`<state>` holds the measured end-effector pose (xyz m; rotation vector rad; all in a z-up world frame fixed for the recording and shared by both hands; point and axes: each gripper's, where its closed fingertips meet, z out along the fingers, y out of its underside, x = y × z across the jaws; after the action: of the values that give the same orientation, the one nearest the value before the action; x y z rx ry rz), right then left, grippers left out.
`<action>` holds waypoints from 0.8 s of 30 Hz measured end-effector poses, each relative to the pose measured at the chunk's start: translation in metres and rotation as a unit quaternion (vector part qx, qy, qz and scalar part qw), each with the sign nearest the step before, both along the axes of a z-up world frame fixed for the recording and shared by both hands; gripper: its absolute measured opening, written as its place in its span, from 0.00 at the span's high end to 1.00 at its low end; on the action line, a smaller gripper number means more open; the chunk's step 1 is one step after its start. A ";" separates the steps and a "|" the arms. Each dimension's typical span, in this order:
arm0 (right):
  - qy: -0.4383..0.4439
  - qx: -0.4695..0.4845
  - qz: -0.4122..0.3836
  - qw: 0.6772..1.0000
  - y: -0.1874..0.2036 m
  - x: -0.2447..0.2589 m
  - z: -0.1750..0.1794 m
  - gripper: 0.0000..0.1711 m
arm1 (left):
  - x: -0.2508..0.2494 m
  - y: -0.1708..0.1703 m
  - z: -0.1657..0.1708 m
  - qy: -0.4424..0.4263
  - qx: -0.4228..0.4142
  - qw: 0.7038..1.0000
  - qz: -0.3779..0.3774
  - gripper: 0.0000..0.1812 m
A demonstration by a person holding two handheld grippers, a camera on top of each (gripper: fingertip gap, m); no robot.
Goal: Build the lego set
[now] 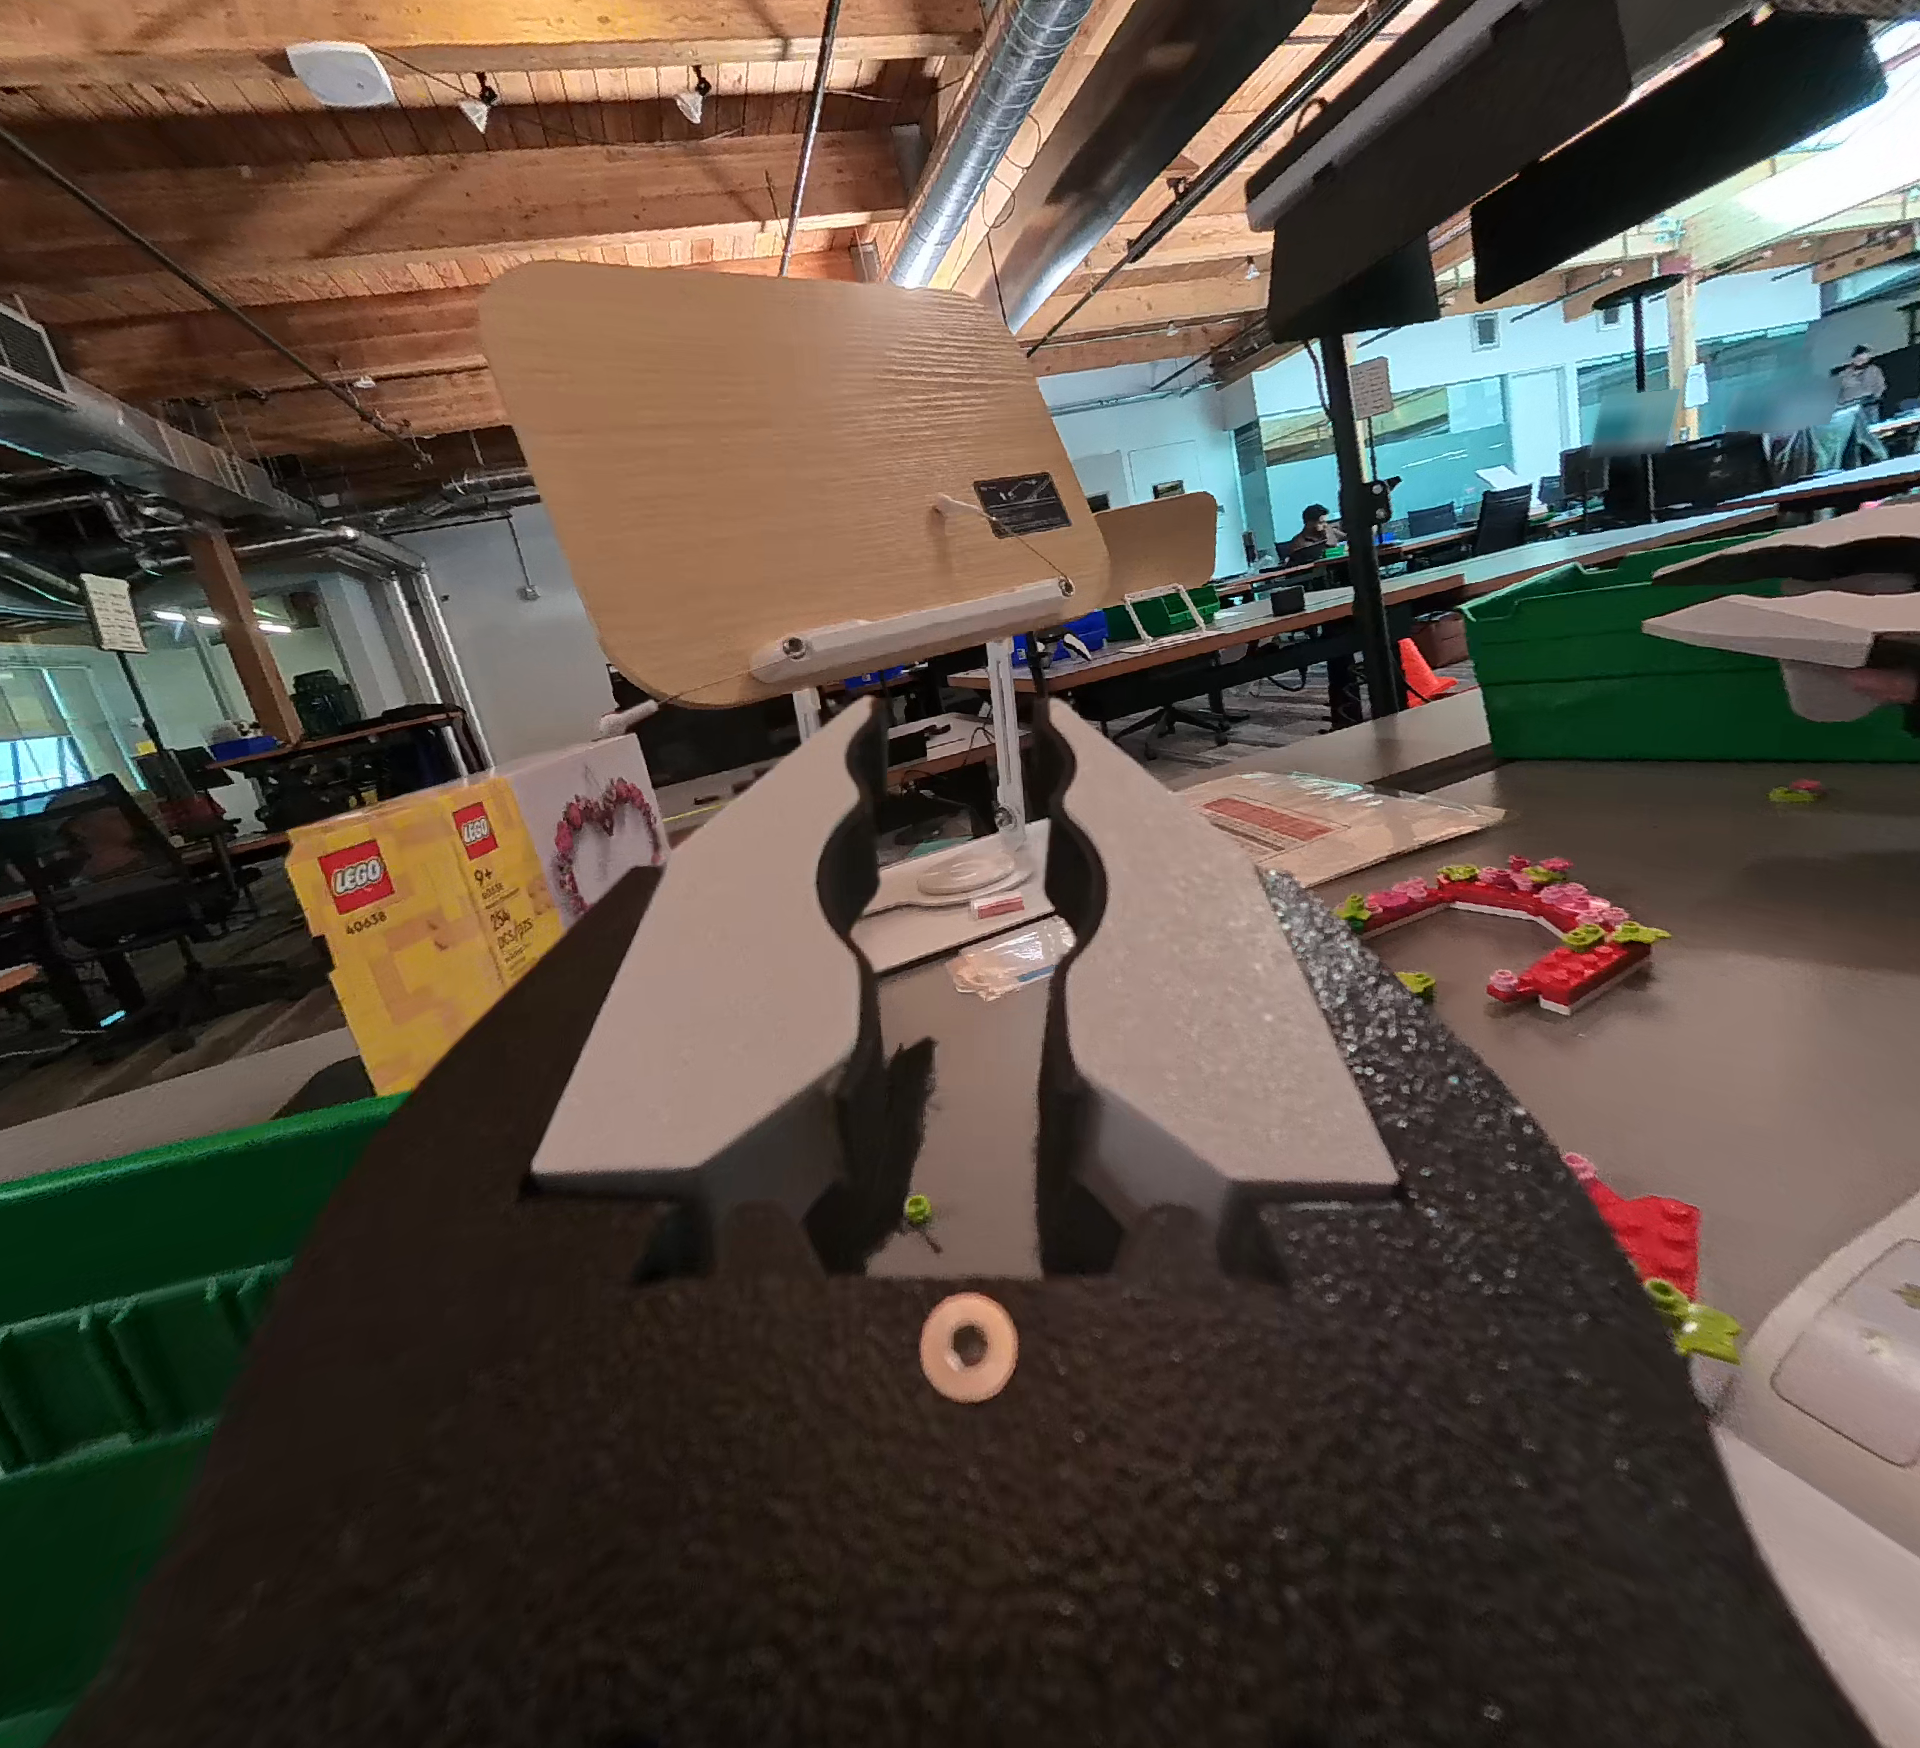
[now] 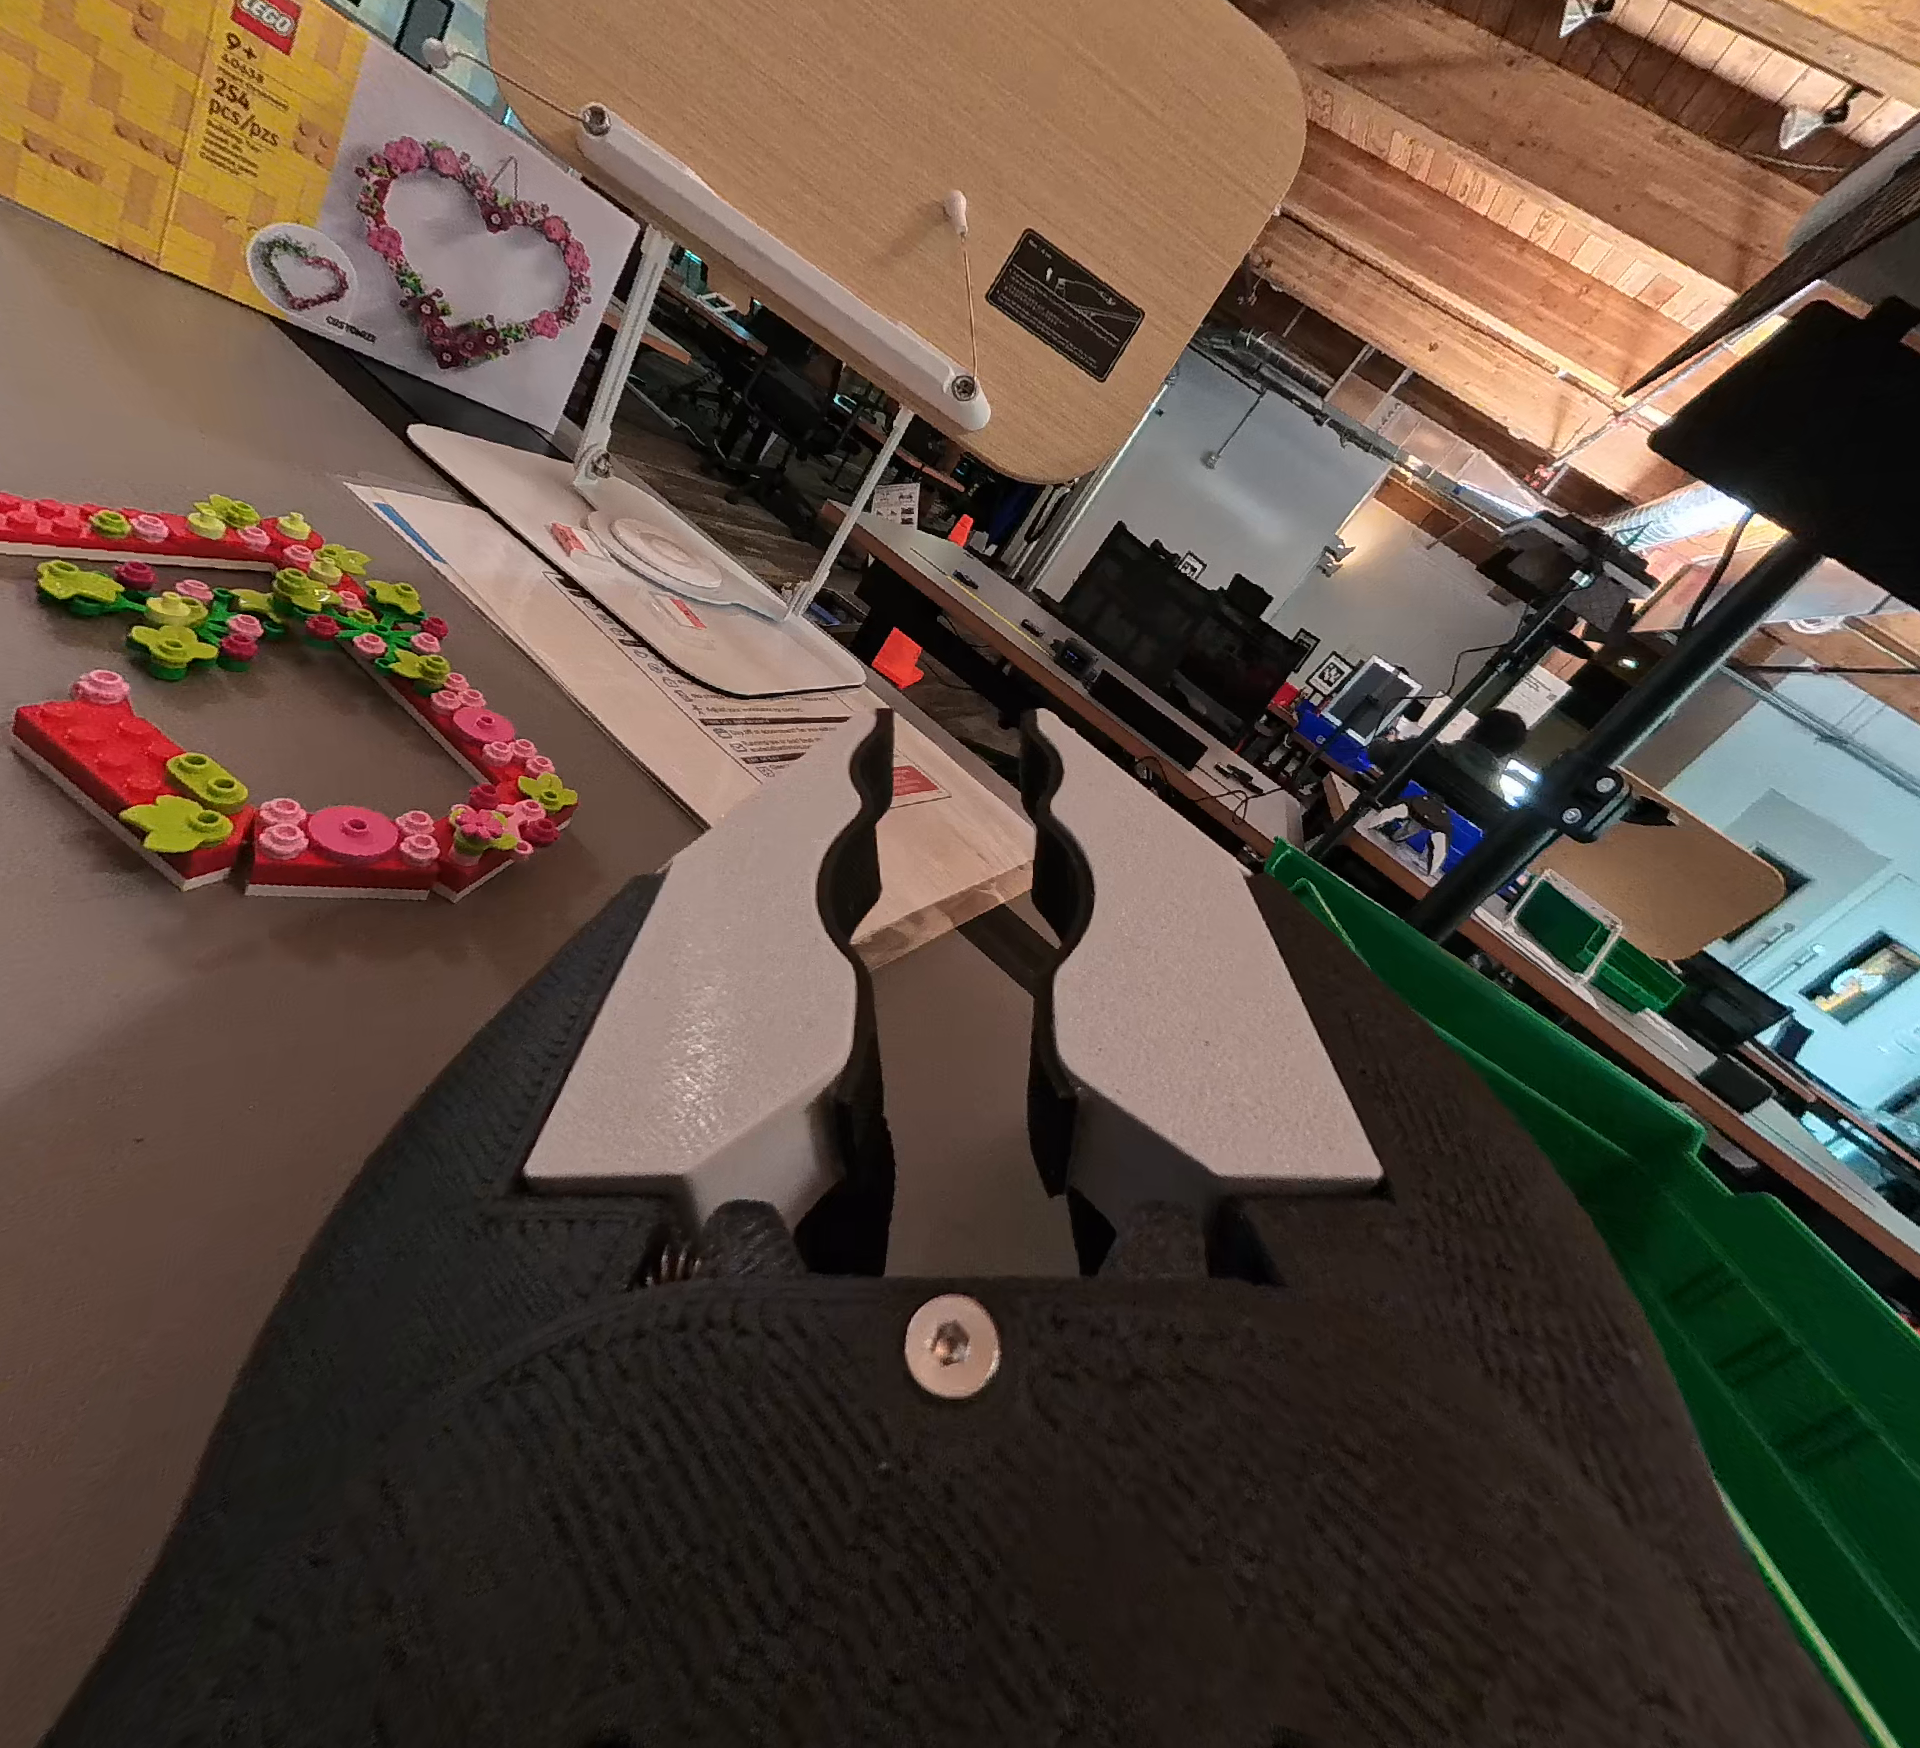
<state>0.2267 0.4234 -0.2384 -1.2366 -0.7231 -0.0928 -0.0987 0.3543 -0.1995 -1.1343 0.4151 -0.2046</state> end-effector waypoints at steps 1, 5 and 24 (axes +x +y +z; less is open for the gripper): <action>0.001 0.000 -0.001 1.000 0.000 0.001 0.000 0.87 | 0.000 0.000 0.001 -0.001 0.000 1.000 -0.002 0.87; 0.007 -0.004 -0.008 1.000 0.003 0.004 0.000 0.87 | 0.004 -0.005 0.009 0.011 0.005 1.000 -0.011 0.86; 0.021 0.004 -0.008 1.000 0.001 0.007 0.004 0.87 | 0.149 -0.199 -0.087 0.329 -0.292 0.822 -0.362 0.81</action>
<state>0.2339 0.4240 -0.2340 -1.2335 -0.6759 -0.0822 0.0502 0.1553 -0.2861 -1.5985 1.4897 -0.6428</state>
